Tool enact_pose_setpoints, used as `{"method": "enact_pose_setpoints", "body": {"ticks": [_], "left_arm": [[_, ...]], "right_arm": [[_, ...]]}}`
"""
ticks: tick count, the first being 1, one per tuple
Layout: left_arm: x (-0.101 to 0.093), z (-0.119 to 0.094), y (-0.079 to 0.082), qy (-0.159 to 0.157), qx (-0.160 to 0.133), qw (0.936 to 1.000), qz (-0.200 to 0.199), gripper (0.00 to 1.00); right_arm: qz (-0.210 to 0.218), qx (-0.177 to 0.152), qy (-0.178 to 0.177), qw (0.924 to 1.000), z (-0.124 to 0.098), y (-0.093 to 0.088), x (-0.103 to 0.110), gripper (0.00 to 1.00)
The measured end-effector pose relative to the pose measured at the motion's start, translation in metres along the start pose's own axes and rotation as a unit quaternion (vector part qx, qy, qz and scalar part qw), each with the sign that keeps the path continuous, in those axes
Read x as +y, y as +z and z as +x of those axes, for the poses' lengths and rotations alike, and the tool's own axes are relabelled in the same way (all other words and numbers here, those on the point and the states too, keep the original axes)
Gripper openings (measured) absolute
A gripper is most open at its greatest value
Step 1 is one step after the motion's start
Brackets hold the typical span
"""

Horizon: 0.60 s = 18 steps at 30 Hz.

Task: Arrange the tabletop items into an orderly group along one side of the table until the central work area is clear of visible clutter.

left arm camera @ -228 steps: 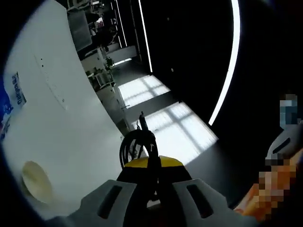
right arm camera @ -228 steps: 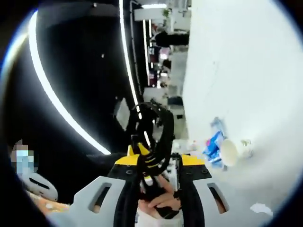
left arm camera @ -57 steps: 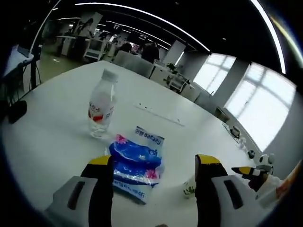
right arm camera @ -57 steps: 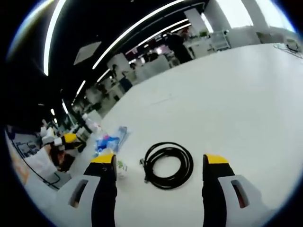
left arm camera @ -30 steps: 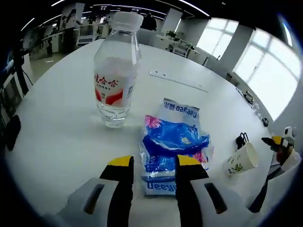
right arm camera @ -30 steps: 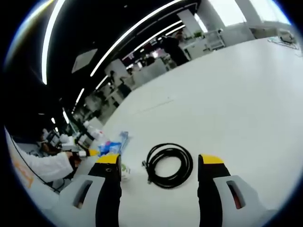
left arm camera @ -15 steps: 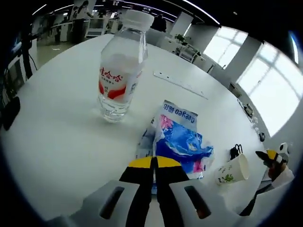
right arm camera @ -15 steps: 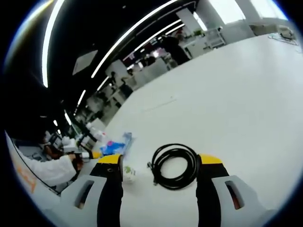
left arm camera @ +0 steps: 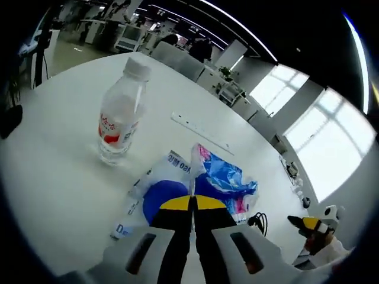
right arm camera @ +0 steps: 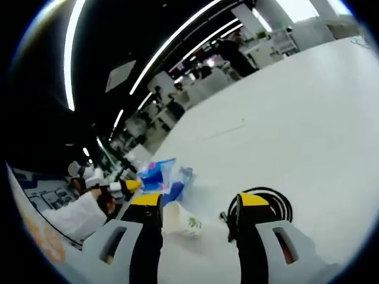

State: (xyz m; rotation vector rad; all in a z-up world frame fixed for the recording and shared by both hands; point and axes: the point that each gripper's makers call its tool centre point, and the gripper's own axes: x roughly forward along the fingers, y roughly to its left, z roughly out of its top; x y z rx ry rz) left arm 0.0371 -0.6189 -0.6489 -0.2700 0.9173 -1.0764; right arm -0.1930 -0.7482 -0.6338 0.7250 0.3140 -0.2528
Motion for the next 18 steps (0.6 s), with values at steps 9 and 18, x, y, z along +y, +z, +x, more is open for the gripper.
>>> {"method": "enact_pose_setpoints", "body": {"ticks": [9, 18], "left_arm": [[-0.072, 0.001, -0.004, -0.063, -0.005, 0.998, 0.001, 0.0], [-0.127, 0.007, -0.037, -0.118, 0.034, 0.9924, 0.01, 0.0]], "right_arm": [[-0.079, 0.023, 0.031, 0.9961, 0.021, 0.008, 0.038, 0.4], [-0.106, 0.002, 0.01, 0.9943, 0.015, 0.018, 0.032, 0.01]]}}
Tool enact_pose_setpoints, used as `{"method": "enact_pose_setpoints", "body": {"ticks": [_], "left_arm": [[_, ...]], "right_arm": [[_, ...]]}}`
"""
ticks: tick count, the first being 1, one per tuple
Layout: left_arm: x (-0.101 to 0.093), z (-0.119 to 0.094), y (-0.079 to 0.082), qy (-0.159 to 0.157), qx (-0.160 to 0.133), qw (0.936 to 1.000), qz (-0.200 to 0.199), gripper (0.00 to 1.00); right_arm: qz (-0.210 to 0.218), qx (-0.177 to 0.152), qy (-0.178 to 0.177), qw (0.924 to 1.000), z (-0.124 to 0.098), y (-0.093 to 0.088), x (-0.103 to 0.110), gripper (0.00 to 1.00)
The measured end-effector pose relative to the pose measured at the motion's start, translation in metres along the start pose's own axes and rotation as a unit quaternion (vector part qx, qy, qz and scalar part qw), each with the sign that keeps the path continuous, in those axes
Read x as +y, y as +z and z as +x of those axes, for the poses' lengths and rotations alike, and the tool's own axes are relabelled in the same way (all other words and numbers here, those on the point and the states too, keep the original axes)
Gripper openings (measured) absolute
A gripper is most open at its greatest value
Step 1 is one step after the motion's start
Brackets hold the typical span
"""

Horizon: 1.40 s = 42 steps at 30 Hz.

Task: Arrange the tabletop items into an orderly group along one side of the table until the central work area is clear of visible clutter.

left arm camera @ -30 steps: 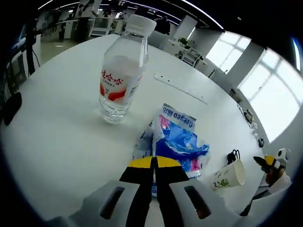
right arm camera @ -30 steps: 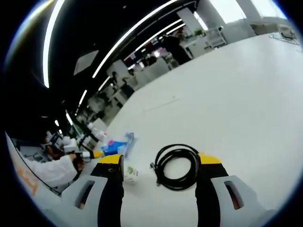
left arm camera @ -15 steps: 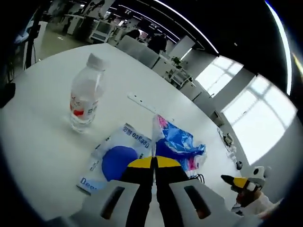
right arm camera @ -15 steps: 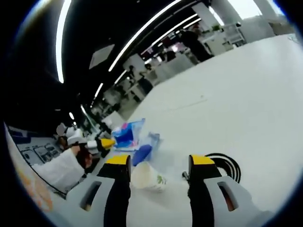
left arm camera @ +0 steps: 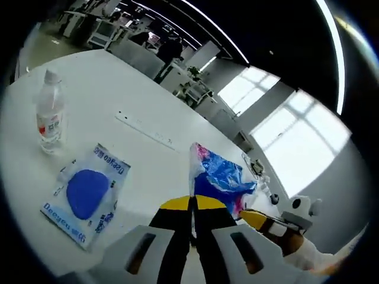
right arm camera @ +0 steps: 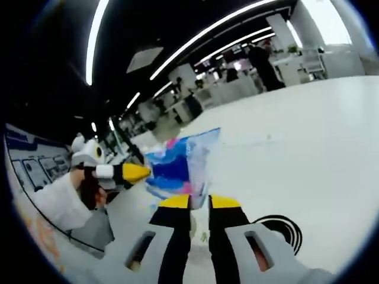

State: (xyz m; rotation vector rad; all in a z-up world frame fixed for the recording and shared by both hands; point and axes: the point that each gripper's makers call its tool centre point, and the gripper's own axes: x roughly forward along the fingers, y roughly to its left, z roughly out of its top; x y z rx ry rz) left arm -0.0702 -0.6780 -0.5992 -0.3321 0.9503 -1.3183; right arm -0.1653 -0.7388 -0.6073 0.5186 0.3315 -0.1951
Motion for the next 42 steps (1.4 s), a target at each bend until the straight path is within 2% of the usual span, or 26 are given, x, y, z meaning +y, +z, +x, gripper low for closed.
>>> {"method": "enact_pose_setpoints", "body": {"ticks": [1, 3, 5, 6, 11, 13, 15, 17, 19, 20, 22, 25, 31, 33, 35, 37, 38, 39, 41, 42], "left_arm": [[0.002, 0.002, -0.007, 0.016, 0.008, 0.9995, 0.026, 0.0], [-0.005, 0.004, -0.014, 0.008, 0.02, 0.9987, 0.045, 0.0], [-0.01, 0.005, -0.014, 0.005, 0.015, 0.9981, 0.06, 0.0], [-0.011, 0.006, -0.015, 0.004, 0.017, 0.9977, 0.065, 0.0], [-0.02, 0.015, -0.012, 0.009, 0.024, 0.9949, 0.098, 0.0], [-0.024, 0.019, -0.008, 0.006, 0.026, 0.993, 0.115, 0.0], [-0.029, 0.025, -0.002, 0.0, 0.021, 0.9892, 0.145, 0.0], [-0.035, 0.032, 0.001, -0.014, 0.029, 0.9851, 0.169, 0.05], [-0.041, 0.04, 0.003, -0.026, 0.035, 0.9845, 0.17, 0.11], [-0.043, 0.043, 0.003, -0.034, 0.04, 0.9839, 0.171, 0.1], [-0.048, 0.05, 0.004, -0.045, 0.043, 0.9818, 0.179, 0.01], [-0.049, 0.063, 0.005, -0.039, 0.054, 0.9791, 0.192, 0.0], [-0.045, 0.089, -0.003, -0.031, 0.102, 0.9666, 0.233, 0.0], [-0.041, 0.102, -0.009, -0.025, 0.123, 0.955, 0.269, 0.0], [-0.036, 0.111, -0.015, -0.019, 0.142, 0.9472, 0.287, 0.0], [-0.031, 0.123, -0.021, -0.015, 0.156, 0.9384, 0.308, 0.0], [-0.027, 0.13, -0.025, -0.016, 0.158, 0.9316, 0.327, 0.0], [-0.025, 0.136, -0.028, -0.024, 0.158, 0.9284, 0.335, 0.0], [-0.017, 0.144, -0.043, -0.022, 0.188, 0.9295, 0.316, 0.0], [-0.015, 0.147, -0.046, -0.022, 0.191, 0.9304, 0.312, 0.01]], "right_arm": [[-0.003, 0.0, -0.017, 0.9999, -0.004, -0.001, -0.006, 0.0], [0.012, 0.005, -0.026, 0.9996, -0.01, -0.002, -0.014, 0.0], [0.05, 0.009, -0.027, 0.9983, -0.015, -0.004, -0.018, 0.0], [0.057, 0.008, -0.027, 0.998, -0.017, -0.003, -0.02, 0.0], [0.058, 0.013, -0.033, 0.9977, -0.021, 0.006, -0.025, 0.0], [0.058, 0.014, -0.034, 0.9976, -0.022, 0.014, -0.03, 0.0], [0.072, 0.0, -0.025, 0.9971, -0.024, 0.027, -0.034, 0.0], [0.07, -0.011, -0.02, 0.9973, -0.025, 0.037, -0.037, 0.0], [0.061, -0.019, -0.019, 0.9978, -0.027, 0.047, -0.042, 0.0], [0.056, -0.021, -0.018, 0.998, -0.028, 0.051, -0.043, 0.0], [0.046, -0.023, -0.018, 0.9985, -0.028, 0.056, -0.047, 0.0], [0.031, -0.013, -0.032, 0.9989, -0.026, 0.057, -0.057, 0.0], [0.021, 0.02, -0.06, 0.9978, -0.019, 0.047, -0.087, 0.0], [0.008, 0.038, -0.07, 0.9968, -0.015, 0.04, -0.099, 0.0], [0.001, 0.055, -0.08, 0.9953, -0.011, 0.034, -0.109, 0.0], [-0.003, 0.067, -0.09, 0.9936, -0.006, 0.027, -0.121, 0.0], [-0.004, 0.075, -0.096, 0.9925, -0.002, 0.022, -0.129, 0.0], [-0.008, 0.082, -0.102, 0.9913, 0.0, 0.017, -0.135, 0.0], [-0.032, 0.111, -0.115, 0.9866, 0.006, 0.0, -0.15, 0.0], [-0.044, 0.135, -0.122, 0.9823, 0.008, -0.011, -0.157, 0.0]]}}
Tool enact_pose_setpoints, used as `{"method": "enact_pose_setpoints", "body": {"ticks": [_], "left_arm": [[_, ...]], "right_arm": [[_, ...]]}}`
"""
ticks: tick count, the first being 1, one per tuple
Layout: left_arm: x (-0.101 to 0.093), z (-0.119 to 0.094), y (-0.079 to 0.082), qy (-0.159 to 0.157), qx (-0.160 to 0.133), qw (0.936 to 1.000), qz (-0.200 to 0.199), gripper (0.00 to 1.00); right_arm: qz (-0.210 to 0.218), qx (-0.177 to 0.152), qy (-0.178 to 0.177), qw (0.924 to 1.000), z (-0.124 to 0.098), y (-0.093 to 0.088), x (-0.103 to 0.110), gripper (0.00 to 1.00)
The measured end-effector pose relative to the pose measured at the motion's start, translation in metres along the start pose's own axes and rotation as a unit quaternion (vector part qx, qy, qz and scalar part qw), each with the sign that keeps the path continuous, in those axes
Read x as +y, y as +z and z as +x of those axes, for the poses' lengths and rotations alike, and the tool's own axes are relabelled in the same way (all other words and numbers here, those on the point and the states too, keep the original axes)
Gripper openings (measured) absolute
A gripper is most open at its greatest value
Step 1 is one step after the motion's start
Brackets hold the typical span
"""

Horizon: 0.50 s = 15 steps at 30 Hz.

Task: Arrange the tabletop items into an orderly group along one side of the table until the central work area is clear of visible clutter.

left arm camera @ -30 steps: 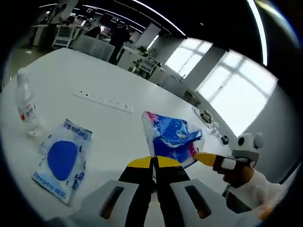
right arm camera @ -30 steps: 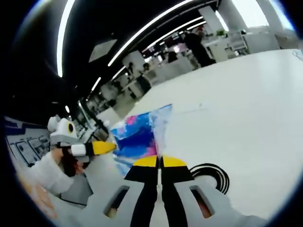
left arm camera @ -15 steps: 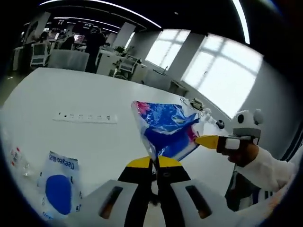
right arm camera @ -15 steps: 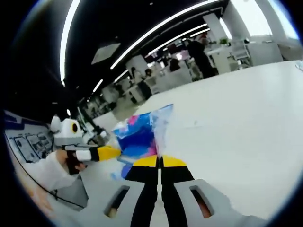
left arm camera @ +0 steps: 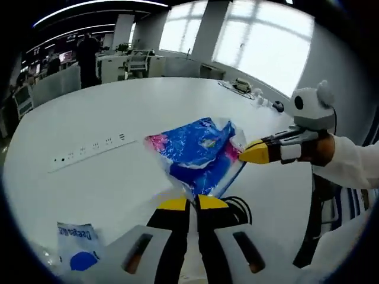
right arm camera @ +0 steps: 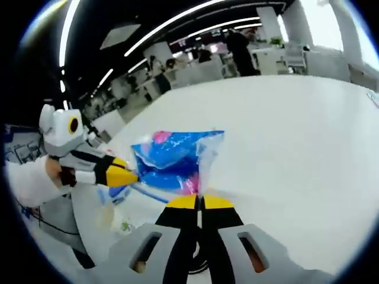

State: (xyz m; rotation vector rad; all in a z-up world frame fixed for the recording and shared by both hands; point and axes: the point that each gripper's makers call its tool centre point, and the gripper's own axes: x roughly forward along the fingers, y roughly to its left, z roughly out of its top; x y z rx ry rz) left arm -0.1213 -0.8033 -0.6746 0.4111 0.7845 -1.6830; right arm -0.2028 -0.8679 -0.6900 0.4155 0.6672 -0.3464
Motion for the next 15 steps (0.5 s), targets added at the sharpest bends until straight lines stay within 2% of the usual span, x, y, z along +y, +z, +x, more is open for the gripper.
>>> {"method": "enact_pose_setpoints", "body": {"ticks": [3, 5, 10, 15], "left_arm": [[0.004, 0.013, -0.013, 0.008, 0.039, 0.9988, 0.029, 0.01], [0.008, 0.021, -0.022, 0.009, 0.063, 0.997, 0.043, 0.01], [0.013, 0.034, -0.03, -0.006, 0.083, 0.9965, 0.01, 0.01], [0.014, 0.044, -0.04, -0.012, 0.104, 0.9941, 0.028, 0.01]], "right_arm": [[-0.02, 0.007, -0.005, 0.9998, 0.01, -0.004, 0.0, 0.0], [-0.017, 0.017, -0.003, 0.9997, 0.017, -0.008, -0.003, 0.0], [-0.003, 0.031, -0.008, 0.9995, 0.03, -0.019, -0.016, 0.0], [0.007, 0.051, -0.004, 0.9987, 0.035, -0.036, -0.018, 0.0]]}}
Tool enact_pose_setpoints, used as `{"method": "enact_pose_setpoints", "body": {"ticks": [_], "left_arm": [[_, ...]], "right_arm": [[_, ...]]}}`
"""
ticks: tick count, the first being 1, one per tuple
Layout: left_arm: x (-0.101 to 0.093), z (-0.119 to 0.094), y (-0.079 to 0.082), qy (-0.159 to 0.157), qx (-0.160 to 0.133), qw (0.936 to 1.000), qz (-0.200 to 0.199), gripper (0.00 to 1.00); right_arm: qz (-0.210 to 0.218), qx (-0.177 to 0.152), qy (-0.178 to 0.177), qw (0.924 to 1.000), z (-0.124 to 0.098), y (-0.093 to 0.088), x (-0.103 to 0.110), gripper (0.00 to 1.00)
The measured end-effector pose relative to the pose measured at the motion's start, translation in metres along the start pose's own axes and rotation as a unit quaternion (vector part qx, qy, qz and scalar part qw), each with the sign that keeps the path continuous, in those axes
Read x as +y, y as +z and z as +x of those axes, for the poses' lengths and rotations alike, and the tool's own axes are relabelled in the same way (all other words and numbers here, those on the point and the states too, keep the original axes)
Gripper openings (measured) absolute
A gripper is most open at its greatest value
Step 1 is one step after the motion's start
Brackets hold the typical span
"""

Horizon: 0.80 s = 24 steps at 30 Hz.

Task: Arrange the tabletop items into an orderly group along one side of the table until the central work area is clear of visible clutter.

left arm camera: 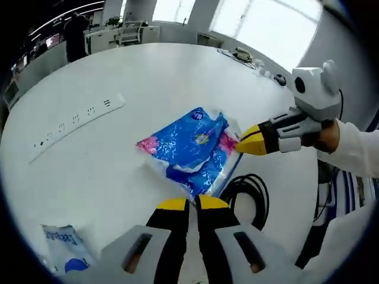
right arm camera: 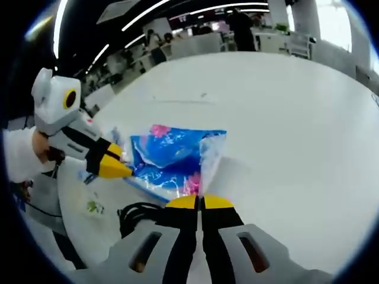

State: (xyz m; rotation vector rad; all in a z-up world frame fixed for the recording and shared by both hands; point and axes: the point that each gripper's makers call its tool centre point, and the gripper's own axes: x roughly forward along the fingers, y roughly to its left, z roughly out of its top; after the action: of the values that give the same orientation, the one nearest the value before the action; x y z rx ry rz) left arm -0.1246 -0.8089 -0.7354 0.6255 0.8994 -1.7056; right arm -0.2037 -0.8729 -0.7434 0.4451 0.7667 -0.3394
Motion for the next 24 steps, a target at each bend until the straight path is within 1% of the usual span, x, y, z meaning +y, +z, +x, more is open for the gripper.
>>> {"method": "enact_pose_setpoints", "body": {"ticks": [1, 2, 6, 8, 11, 14, 15, 18, 24], "left_arm": [[0.0, 0.002, -0.001, -0.002, 0.008, 0.9996, 0.026, 0.01], [-0.001, 0.003, -0.001, -0.003, 0.01, 0.9995, 0.031, 0.02], [0.003, 0.014, -0.006, -0.016, 0.018, 0.9997, 0.0, 0.02], [0.003, 0.019, -0.012, -0.019, 0.026, 0.9995, 0.004, 0.02], [0.001, 0.022, -0.012, -0.029, 0.029, 0.9992, 0.004, 0.02], [0.003, 0.027, -0.012, -0.028, 0.033, 0.9991, -0.006, 0.02], [0.004, 0.028, -0.012, -0.027, 0.034, 0.999, -0.009, 0.02], [0.004, 0.03, -0.013, -0.03, 0.037, 0.9985, -0.026, 0.01], [0.002, 0.037, -0.022, -0.032, 0.051, 0.9978, -0.027, 0.02]], "right_arm": [[0.003, 0.002, 0.001, 1.0, 0.001, -0.002, -0.001, 0.0], [0.005, 0.003, 0.001, 1.0, 0.002, -0.004, -0.002, 0.0], [0.015, 0.019, 0.0, 0.9997, 0.007, -0.017, -0.003, 0.0], [0.017, 0.025, 0.003, 0.9995, 0.012, -0.023, -0.005, 0.0], [0.016, 0.033, 0.002, 0.9993, 0.017, -0.029, -0.01, 0.0], [0.029, 0.035, 0.003, 0.9989, 0.016, -0.032, -0.01, 0.0], [0.038, 0.029, 0.001, 0.9989, 0.017, -0.029, -0.012, 0.0], [0.036, 0.029, 0.004, 0.9989, 0.018, -0.028, -0.013, 0.0], [0.051, 0.028, 0.01, 0.9982, 0.018, -0.028, -0.014, 0.0]]}}
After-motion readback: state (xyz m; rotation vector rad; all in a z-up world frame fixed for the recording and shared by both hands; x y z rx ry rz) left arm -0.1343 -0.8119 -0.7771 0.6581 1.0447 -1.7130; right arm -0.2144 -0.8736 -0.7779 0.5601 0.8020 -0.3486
